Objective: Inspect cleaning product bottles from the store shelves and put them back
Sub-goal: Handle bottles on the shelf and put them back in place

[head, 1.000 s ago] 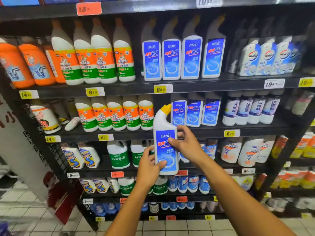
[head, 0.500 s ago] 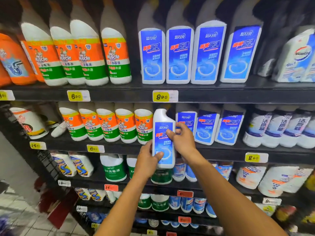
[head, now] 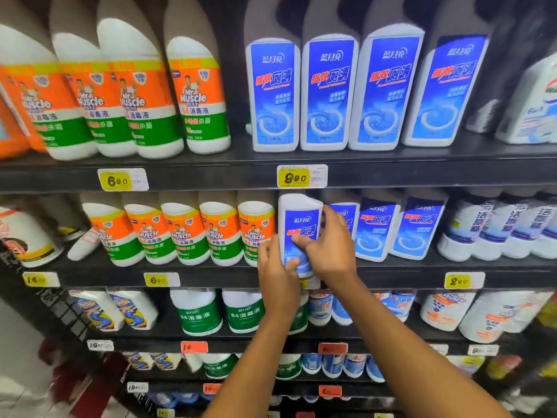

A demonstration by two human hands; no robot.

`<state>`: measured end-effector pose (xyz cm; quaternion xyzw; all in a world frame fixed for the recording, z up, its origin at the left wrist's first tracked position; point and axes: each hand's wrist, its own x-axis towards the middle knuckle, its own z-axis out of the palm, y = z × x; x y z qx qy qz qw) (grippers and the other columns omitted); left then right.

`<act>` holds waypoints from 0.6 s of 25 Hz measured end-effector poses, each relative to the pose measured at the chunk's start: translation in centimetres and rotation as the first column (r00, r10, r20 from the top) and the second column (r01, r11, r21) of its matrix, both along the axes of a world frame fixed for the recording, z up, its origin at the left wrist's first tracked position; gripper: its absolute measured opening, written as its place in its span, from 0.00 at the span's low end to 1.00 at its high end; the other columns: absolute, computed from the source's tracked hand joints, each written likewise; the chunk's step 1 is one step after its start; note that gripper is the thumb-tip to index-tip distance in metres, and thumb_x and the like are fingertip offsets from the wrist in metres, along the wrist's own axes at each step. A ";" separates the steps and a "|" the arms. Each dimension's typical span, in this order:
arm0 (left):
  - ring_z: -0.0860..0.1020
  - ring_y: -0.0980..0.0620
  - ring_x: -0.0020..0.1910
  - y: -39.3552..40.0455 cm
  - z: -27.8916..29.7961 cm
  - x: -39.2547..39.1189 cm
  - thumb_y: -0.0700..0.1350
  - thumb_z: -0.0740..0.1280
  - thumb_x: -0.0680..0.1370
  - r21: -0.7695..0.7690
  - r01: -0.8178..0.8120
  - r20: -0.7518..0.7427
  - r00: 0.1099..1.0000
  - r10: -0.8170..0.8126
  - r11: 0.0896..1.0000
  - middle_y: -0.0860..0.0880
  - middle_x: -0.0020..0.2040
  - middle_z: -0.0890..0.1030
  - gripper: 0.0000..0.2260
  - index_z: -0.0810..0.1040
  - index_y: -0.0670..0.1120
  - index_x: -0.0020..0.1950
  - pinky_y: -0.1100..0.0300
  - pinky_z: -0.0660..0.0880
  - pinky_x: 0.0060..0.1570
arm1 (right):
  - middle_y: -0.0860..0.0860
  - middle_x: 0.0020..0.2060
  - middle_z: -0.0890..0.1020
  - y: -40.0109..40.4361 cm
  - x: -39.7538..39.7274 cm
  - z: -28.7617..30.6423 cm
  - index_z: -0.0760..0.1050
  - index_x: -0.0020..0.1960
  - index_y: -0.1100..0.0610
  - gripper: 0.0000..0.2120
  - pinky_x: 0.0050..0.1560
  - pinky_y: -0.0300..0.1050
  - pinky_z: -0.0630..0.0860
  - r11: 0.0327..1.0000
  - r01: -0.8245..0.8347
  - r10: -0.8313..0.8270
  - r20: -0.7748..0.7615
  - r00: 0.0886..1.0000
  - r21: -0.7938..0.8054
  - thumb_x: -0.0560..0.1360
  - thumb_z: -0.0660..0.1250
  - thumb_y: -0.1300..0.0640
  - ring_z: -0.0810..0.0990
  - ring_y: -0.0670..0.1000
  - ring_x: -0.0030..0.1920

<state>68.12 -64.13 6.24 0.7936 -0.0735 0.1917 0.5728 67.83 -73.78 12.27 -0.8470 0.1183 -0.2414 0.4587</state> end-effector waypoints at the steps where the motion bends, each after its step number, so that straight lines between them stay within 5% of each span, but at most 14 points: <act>1: 0.73 0.44 0.62 -0.1 -0.1 0.2 0.32 0.68 0.75 0.009 -0.007 0.014 1.000 0.007 1.000 0.43 0.64 0.71 0.24 0.70 0.39 0.71 0.50 0.75 0.61 | 0.51 0.61 0.76 0.2 0.1 -0.3 0.68 0.67 0.53 0.31 0.53 0.47 0.79 1.000 0.018 -0.018 0.008 1.000 0.016 0.69 0.79 0.52 0.79 0.51 0.57; 15: 0.73 0.41 0.61 -0.9 -0.6 1.8 0.39 0.65 0.81 0.011 -0.020 0.140 0.990 0.018 1.000 0.38 0.62 0.72 0.20 0.68 0.35 0.72 0.44 0.77 0.57 | 0.52 0.68 0.69 1.3 2.8 -2.9 0.64 0.73 0.55 0.31 0.62 0.49 0.75 0.985 0.129 -0.120 0.085 0.989 -0.110 0.75 0.73 0.54 0.69 0.52 0.70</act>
